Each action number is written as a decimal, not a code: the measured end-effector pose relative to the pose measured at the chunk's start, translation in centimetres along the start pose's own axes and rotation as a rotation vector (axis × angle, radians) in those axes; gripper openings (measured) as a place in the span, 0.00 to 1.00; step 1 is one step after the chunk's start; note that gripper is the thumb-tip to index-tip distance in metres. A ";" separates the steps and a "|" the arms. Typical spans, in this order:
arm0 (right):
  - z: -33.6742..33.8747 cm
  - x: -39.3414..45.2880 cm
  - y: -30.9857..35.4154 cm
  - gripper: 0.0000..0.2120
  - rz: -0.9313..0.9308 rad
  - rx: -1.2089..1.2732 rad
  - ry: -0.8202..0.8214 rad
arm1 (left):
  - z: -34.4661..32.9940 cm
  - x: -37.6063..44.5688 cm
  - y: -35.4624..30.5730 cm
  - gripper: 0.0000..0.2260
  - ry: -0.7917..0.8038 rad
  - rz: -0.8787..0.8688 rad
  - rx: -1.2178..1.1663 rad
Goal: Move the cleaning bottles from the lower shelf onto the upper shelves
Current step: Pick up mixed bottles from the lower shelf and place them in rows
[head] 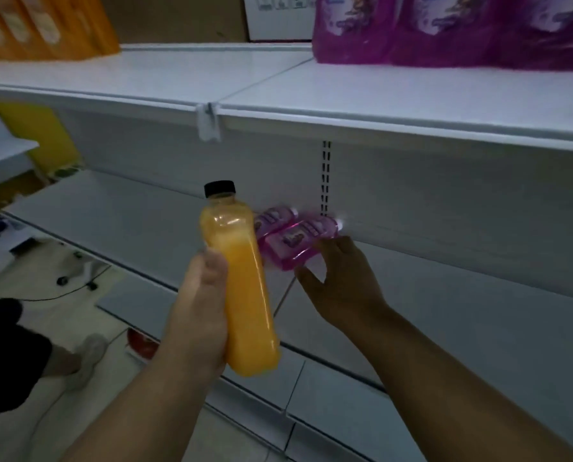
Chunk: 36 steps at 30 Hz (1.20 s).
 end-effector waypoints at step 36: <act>-6.8 -1.0 6.9 0.59 -0.577 0.070 -0.369 | 10.3 10.8 -0.3 0.43 0.577 0.013 0.046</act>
Point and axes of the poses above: each hand's wrist, its own x-axis towards the middle knuckle, its own z-axis out of the back of the hand, y = z × x, the point moved 1 cm from there along x, towards the middle knuckle, and after that the axes turned 4 degrees about y, right-handed, at the moved point
